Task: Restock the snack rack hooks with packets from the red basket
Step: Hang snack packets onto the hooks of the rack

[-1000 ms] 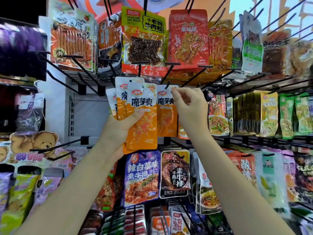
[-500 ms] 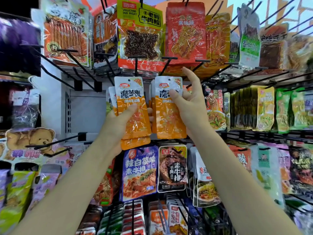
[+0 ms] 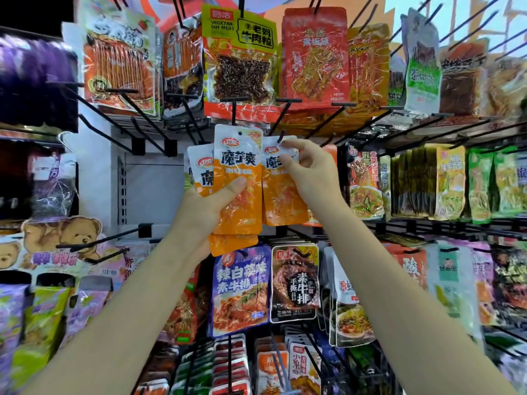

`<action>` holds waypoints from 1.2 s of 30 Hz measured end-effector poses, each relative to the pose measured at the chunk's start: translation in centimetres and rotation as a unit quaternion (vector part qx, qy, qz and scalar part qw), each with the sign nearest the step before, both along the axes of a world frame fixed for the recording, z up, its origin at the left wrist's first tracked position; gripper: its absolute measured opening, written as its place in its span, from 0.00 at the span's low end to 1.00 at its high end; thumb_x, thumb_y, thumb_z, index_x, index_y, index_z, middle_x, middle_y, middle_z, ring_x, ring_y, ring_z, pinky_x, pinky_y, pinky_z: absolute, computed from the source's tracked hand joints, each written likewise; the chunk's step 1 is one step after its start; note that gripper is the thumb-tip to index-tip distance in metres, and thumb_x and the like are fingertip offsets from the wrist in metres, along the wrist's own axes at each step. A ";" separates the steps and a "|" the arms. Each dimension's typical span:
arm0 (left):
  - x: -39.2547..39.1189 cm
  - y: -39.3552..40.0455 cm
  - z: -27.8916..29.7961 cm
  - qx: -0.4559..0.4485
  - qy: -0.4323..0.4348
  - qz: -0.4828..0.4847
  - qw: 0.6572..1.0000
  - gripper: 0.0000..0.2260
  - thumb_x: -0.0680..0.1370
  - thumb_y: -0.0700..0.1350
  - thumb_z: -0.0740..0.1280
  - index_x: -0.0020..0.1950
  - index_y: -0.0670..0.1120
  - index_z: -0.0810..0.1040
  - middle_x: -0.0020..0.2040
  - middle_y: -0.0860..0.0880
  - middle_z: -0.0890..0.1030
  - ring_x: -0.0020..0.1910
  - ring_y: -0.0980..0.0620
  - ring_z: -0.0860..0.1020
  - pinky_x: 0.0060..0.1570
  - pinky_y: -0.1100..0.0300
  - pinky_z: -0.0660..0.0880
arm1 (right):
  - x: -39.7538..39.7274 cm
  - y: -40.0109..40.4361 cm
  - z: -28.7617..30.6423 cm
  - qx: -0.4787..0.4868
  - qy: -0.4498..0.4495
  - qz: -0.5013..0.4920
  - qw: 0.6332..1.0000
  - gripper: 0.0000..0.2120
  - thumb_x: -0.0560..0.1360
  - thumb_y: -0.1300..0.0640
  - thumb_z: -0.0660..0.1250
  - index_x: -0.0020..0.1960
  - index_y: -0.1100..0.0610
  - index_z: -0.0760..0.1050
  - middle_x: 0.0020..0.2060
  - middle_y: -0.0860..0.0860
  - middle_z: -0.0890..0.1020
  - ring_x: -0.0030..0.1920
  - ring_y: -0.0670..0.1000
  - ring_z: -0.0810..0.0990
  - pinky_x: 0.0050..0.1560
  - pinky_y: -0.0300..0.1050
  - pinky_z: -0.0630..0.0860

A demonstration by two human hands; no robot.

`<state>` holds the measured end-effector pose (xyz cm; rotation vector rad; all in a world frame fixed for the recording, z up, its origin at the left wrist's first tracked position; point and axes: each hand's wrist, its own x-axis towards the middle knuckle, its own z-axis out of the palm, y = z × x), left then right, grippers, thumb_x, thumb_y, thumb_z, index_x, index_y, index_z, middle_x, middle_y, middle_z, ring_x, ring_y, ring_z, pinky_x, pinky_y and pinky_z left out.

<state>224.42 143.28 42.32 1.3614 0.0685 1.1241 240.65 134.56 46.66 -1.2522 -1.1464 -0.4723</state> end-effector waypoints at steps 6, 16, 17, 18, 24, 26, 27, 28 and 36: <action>0.5 -0.7 0.2 0.032 -0.009 -0.001 0.999 0.17 0.68 0.45 0.76 0.56 0.46 0.82 0.50 0.45 0.87 0.47 0.46 0.86 0.39 0.53 0.83 | -2.5 -1.6 -0.9 0.025 -0.002 0.051 0.998 0.12 0.80 0.47 0.67 0.48 0.55 0.82 0.40 0.58 0.82 0.40 0.46 0.80 0.38 0.36 0.75; 0.2 -0.1 0.1 0.014 -0.010 0.015 1.000 0.10 0.82 0.45 0.66 0.61 0.44 0.79 0.46 0.44 0.87 0.42 0.47 0.86 0.35 0.54 0.82 | -1.0 -2.4 -1.4 0.052 0.030 0.131 0.990 0.17 0.81 0.59 0.66 0.68 0.48 0.67 0.30 0.52 0.74 0.27 0.48 0.72 0.30 0.42 0.73; 0.0 -0.1 0.1 0.028 -0.019 0.024 0.999 0.08 0.82 0.45 0.67 0.59 0.45 0.80 0.45 0.45 0.87 0.42 0.48 0.86 0.36 0.54 0.82 | -0.9 -2.5 -1.3 0.051 0.014 0.116 0.992 0.19 0.81 0.59 0.66 0.69 0.47 0.67 0.28 0.57 0.68 0.25 0.49 0.65 0.27 0.41 0.66; 0.0 0.1 0.1 0.036 -0.026 0.035 0.998 0.06 0.81 0.45 0.67 0.56 0.46 0.81 0.43 0.47 0.87 0.41 0.49 0.86 0.37 0.54 0.82 | -0.7 -2.4 -1.0 0.050 0.005 0.110 0.993 0.18 0.82 0.58 0.66 0.69 0.47 0.68 0.29 0.62 0.66 0.25 0.51 0.63 0.27 0.42 0.63; 0.3 0.1 0.5 0.051 -0.028 0.054 0.997 0.02 0.80 0.45 0.70 0.50 0.47 0.81 0.42 0.49 0.87 0.40 0.51 0.85 0.39 0.53 0.82 | -0.9 -2.0 0.7 0.048 -0.014 0.105 0.993 0.10 0.81 0.58 0.66 0.62 0.54 0.76 0.28 0.40 0.71 0.23 0.43 0.63 0.25 0.36 0.62; 0.3 0.1 0.5 0.050 -0.031 0.052 0.997 0.03 0.80 0.45 0.70 0.51 0.47 0.81 0.43 0.48 0.87 0.41 0.50 0.86 0.41 0.52 0.82 | -0.7 -1.7 0.9 0.046 -0.019 0.090 0.995 0.09 0.81 0.58 0.66 0.61 0.54 0.77 0.32 0.37 0.72 0.24 0.42 0.65 0.27 0.36 0.64; 0.3 0.2 0.5 0.049 -0.031 0.052 0.997 0.03 0.80 0.45 0.70 0.51 0.47 0.81 0.44 0.48 0.87 0.42 0.50 0.86 0.41 0.52 0.83 | -0.6 -1.6 0.9 0.043 -0.018 0.087 0.995 0.09 0.81 0.57 0.67 0.61 0.53 0.77 0.33 0.37 0.72 0.25 0.41 0.66 0.28 0.35 0.65; 0.3 0.2 0.5 0.050 -0.031 0.053 0.997 0.03 0.80 0.45 0.70 0.51 0.47 0.81 0.44 0.47 0.87 0.42 0.49 0.86 0.41 0.52 0.83 | -0.5 -1.4 0.9 0.040 -0.014 0.084 0.996 0.08 0.81 0.57 0.67 0.60 0.53 0.77 0.34 0.38 0.72 0.27 0.40 0.67 0.29 0.34 0.65; 0.4 -0.2 0.5 0.049 -0.023 0.045 0.997 0.04 0.79 0.45 0.71 0.52 0.47 0.81 0.45 0.46 0.87 0.42 0.49 0.86 0.40 0.52 0.83 | -0.6 -1.2 1.0 0.029 -0.019 0.073 0.997 0.09 0.81 0.57 0.66 0.60 0.53 0.75 0.35 0.39 0.75 0.26 0.46 0.66 0.27 0.37 0.66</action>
